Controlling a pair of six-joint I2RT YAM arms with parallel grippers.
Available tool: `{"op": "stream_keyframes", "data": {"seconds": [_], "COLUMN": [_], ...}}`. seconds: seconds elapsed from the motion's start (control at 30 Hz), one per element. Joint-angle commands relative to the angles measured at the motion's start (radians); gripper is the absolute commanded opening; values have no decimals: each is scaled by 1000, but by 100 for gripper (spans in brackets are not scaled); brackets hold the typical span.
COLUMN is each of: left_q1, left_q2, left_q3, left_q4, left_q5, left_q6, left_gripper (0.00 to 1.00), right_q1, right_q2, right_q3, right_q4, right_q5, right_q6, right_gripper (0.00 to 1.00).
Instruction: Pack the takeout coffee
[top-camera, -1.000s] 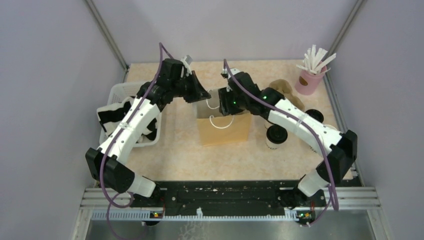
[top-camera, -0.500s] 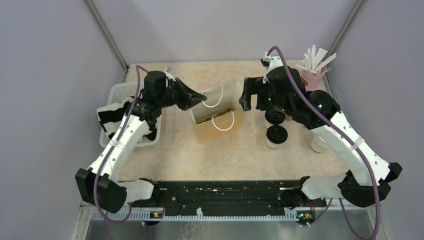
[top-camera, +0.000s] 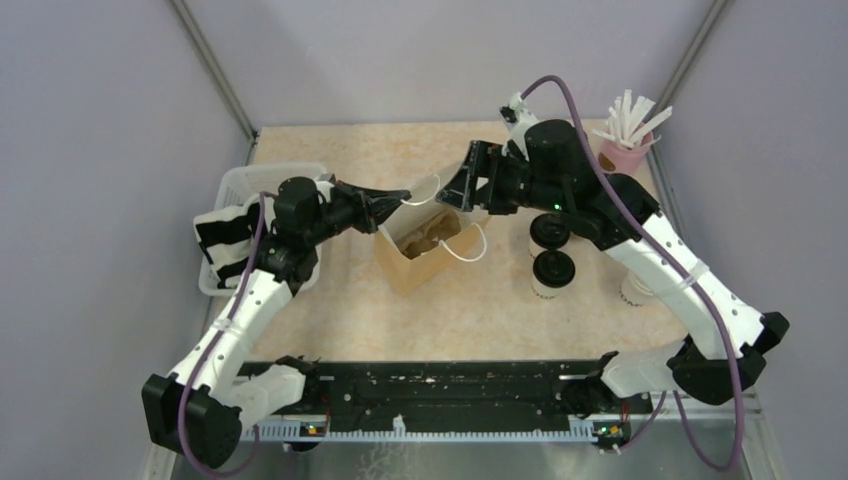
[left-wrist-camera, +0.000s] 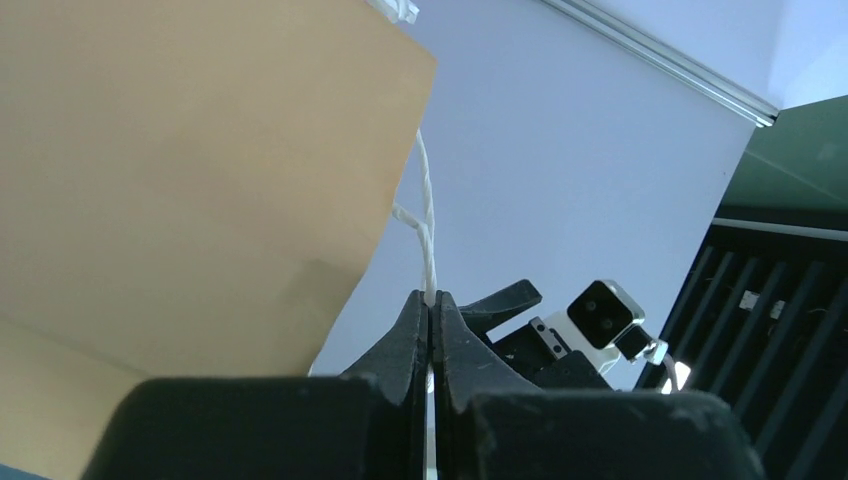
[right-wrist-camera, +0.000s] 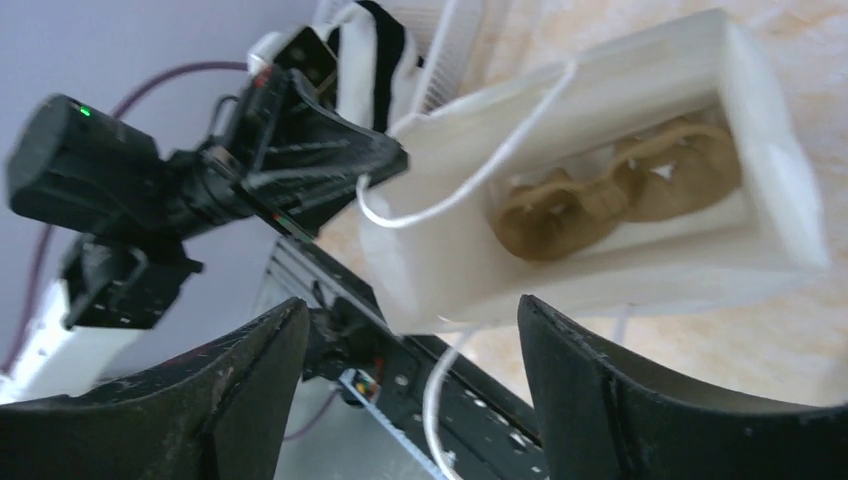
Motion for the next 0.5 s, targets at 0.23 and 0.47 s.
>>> {"op": "stream_keyframes", "data": {"seconds": [0.23, 0.47], "left_q1": [1, 2], "left_q2": [-62, -84], "left_q3": [-48, -74], "left_q4": [91, 93], "left_q5": [41, 48], "left_q6": [-59, -13], "left_gripper": [0, 1], "right_q1": [-7, -26], "right_q2": [129, 178], "right_q3": [-41, -10], "right_q4": [286, 313], "right_q5": [-83, -49], "right_q6": [297, 355], "right_gripper": [66, 19]}}
